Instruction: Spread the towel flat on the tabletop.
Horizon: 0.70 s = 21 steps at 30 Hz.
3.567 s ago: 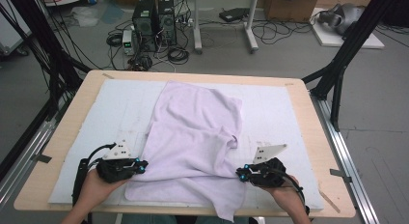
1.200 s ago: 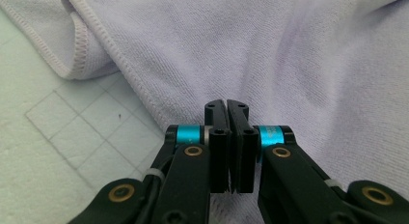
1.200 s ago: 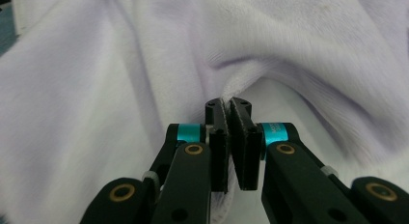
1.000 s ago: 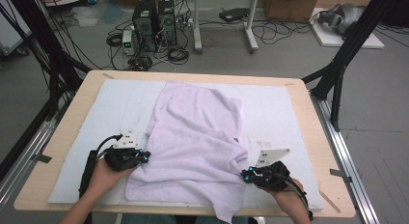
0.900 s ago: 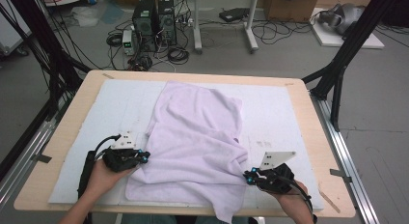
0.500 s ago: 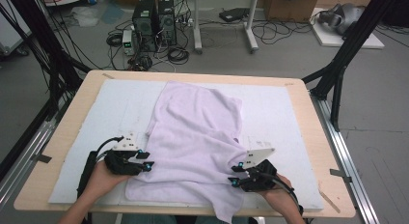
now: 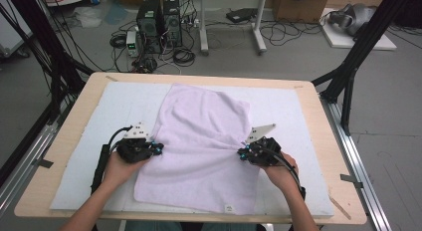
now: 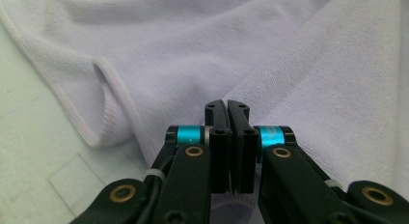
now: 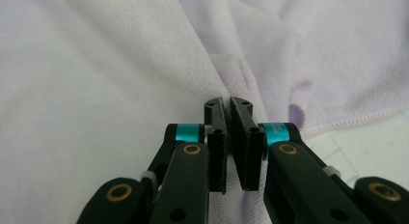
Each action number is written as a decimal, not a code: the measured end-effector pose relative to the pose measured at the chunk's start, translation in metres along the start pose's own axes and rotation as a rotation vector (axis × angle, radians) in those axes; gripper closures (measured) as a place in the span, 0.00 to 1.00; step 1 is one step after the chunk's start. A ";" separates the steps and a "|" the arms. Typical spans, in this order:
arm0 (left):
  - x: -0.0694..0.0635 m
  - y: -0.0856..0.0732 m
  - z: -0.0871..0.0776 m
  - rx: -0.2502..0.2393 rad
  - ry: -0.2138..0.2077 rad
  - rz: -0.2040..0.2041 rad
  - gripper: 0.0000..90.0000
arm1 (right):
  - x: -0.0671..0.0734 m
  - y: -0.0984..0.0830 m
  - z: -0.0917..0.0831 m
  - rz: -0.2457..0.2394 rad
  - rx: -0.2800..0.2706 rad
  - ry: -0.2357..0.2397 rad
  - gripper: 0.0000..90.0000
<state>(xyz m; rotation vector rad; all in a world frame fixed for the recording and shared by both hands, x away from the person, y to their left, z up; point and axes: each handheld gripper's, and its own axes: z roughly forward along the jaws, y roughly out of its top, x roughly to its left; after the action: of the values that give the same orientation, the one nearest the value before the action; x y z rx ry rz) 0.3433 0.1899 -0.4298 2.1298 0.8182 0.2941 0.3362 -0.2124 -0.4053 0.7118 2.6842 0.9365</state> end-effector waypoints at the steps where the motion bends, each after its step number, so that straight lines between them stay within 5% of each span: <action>1: 0.002 -0.001 0.005 0.022 0.002 -0.001 0.97 | -0.006 -0.002 0.006 0.024 0.009 0.012 0.94; 8: 0.004 0.000 -0.005 -0.007 0.005 -0.032 0.83 | -0.005 -0.004 -0.002 0.045 -0.056 0.006 0.79; 16: -0.015 -0.005 -0.045 -0.033 0.035 0.056 0.73 | 0.017 -0.009 -0.033 -0.005 -0.166 -0.006 0.71; 21: -0.026 -0.016 -0.057 -0.052 0.012 0.070 0.67 | 0.036 -0.019 -0.030 -0.012 -0.182 0.051 0.69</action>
<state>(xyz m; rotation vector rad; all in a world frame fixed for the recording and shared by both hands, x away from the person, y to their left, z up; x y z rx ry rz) 0.2895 0.2155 -0.4037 2.1122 0.7361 0.3608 0.2875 -0.2230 -0.3953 0.6406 2.5991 1.1921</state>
